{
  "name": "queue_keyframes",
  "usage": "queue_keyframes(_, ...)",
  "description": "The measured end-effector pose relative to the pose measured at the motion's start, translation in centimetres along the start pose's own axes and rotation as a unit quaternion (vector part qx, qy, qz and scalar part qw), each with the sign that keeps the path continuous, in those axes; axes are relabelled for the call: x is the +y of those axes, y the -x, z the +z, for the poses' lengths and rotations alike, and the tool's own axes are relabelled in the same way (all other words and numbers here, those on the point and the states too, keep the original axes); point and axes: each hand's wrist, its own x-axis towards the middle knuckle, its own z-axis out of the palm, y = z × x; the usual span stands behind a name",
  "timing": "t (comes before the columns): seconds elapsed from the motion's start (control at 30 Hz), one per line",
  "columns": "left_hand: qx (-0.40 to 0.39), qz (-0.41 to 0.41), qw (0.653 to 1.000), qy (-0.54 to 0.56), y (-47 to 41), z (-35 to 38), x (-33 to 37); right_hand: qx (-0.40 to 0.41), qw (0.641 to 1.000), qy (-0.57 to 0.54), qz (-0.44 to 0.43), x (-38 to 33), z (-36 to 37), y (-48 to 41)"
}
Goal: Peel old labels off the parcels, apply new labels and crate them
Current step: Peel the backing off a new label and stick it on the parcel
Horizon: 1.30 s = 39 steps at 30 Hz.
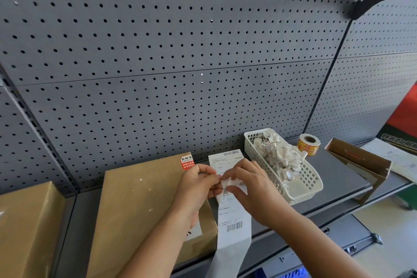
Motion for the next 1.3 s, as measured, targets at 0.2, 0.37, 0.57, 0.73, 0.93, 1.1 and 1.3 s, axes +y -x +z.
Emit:
queue_keyframes(0.2,-0.004,0.003,1.0,0.011,0.1,0.3,-0.1,-0.005,1.0,-0.004,0.006,-0.1,0.0,-0.1)
queue_keyframes(0.37,0.004,0.015,1.0,0.0,-0.1,0.6,-0.2,-0.004,1.0,-0.002,-0.001,-0.3,-0.4,0.0)
queue_keyframes(0.57,0.037,0.01,0.999,-0.027,-0.6,0.6,-0.3,0.022,0.998,-0.053,-0.004,-0.3,-1.8,0.7)
queue_keyframes(0.73,-0.037,-0.049,0.998,0.034,0.2,1.4,0.4,0.059,0.996,-0.06,-0.004,-0.1,-2.5,1.0)
queue_keyframes(0.93,-0.114,-0.056,0.991,0.045,0.5,1.8,1.2,0.06,0.997,-0.054,-0.005,0.0,-3.0,1.4)
queue_keyframes(1.1,-0.092,-0.019,0.995,0.021,0.4,2.0,0.9,0.065,0.997,-0.047,-0.016,-0.3,-3.4,1.7)
queue_keyframes(1.3,-0.031,-0.004,0.999,-0.027,-0.1,2.4,-0.1,0.096,0.992,-0.076,-0.011,-1.2,-4.9,2.2)
